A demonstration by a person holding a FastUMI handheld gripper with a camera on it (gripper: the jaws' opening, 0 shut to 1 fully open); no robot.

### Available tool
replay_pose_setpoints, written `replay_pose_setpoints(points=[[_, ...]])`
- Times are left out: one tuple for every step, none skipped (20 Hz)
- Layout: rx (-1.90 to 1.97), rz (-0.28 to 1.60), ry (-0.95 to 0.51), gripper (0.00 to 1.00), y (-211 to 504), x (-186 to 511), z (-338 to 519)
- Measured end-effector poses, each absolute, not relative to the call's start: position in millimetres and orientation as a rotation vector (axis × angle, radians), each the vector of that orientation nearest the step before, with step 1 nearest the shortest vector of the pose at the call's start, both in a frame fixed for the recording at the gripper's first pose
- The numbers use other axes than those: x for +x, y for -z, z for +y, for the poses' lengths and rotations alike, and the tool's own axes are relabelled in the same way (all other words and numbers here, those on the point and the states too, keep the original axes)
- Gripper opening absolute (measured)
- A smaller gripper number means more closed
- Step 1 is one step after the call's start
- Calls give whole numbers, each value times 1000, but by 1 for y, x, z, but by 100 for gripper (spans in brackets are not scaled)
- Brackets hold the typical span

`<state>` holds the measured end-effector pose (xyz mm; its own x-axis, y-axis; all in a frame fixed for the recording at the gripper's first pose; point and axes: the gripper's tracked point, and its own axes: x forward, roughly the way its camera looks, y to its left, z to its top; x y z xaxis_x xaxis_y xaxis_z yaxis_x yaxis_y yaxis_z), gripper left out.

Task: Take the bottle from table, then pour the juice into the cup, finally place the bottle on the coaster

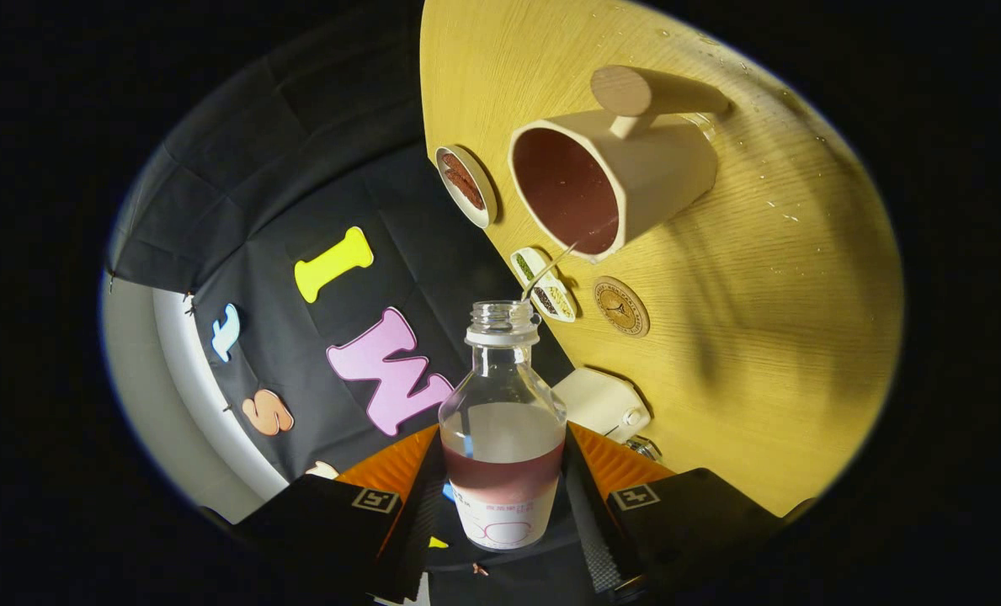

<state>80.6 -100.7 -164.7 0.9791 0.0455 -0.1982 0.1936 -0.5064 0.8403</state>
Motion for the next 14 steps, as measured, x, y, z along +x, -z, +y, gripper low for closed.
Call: replay_pose_setpoints(points=[[2100,165,185,76,165,81,-100],[2105,160,185,76,163,81,-101],[2112,151,185,76,162,82,-102],[2119,140,184,76,159,83,-104],[2124,127,184,76,158,83,-106],[2128,114,186,76,157,83,-109],[2135,104,187,76,157,84,-110],[2142,95,188,76,155,85,-113],[2149,88,189,76,155,85,-114],[2156,74,190,76,153,86,-117],[2164,59,192,76,152,86,-122],[2171,49,196,76,151,86,-125],[2178,39,197,76,150,86,-128],[2184,31,200,76,149,86,-131]])
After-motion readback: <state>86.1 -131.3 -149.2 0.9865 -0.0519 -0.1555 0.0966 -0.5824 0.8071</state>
